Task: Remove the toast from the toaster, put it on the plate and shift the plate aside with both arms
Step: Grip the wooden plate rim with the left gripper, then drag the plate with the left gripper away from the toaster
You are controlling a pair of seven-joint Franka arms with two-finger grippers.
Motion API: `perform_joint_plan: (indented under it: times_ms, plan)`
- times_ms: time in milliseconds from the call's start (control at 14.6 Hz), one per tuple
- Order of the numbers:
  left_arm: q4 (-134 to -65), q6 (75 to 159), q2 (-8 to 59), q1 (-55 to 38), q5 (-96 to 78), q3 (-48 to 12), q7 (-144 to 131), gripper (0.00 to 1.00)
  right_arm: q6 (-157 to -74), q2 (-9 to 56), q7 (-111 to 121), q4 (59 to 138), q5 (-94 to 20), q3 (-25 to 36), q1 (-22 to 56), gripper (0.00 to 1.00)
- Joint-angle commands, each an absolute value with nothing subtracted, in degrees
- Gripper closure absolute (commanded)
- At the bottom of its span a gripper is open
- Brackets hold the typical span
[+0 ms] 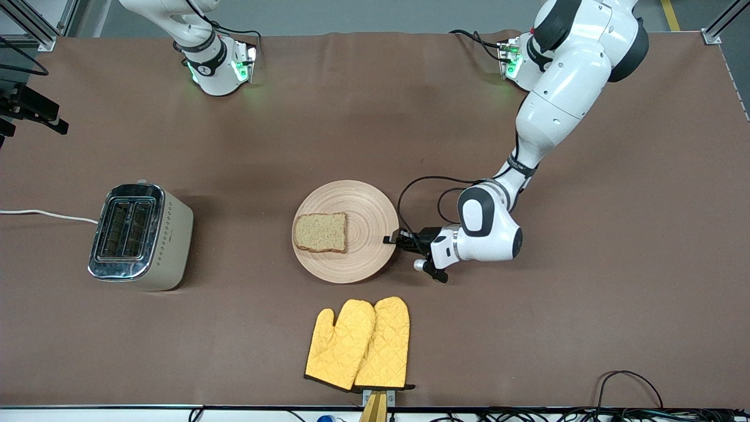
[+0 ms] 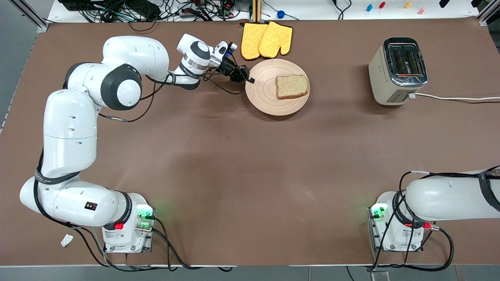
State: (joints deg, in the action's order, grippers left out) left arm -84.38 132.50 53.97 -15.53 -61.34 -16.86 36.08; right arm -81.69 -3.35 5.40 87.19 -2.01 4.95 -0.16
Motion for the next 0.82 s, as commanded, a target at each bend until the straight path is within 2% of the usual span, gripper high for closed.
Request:
perform_joint_plan:
  times_ms: [0,274,480,754]
  plan:
    - [-85.08,132.80,51.07,-14.59,-61.61,-16.35,36.83,1.00,-81.47,-3.25,5.80,86.84,-1.05,4.92,-0.26,0.00]
    - [-85.34,129.91,47.03,-9.95,-61.61,-16.26,36.83,1.00,-81.47,-3.25,5.71,86.92,-0.97,5.01,-0.53,0.00]
    - [-86.66,124.38,43.34,-3.19,-56.90,-16.26,36.74,1.00,-81.47,-3.25,5.71,86.92,-0.97,5.01,-0.53,0.00]
    - [-85.87,109.46,42.71,11.39,-45.80,-16.79,38.05,1.00,-81.74,-2.64,5.45,86.66,-0.88,5.10,-0.35,0.00]
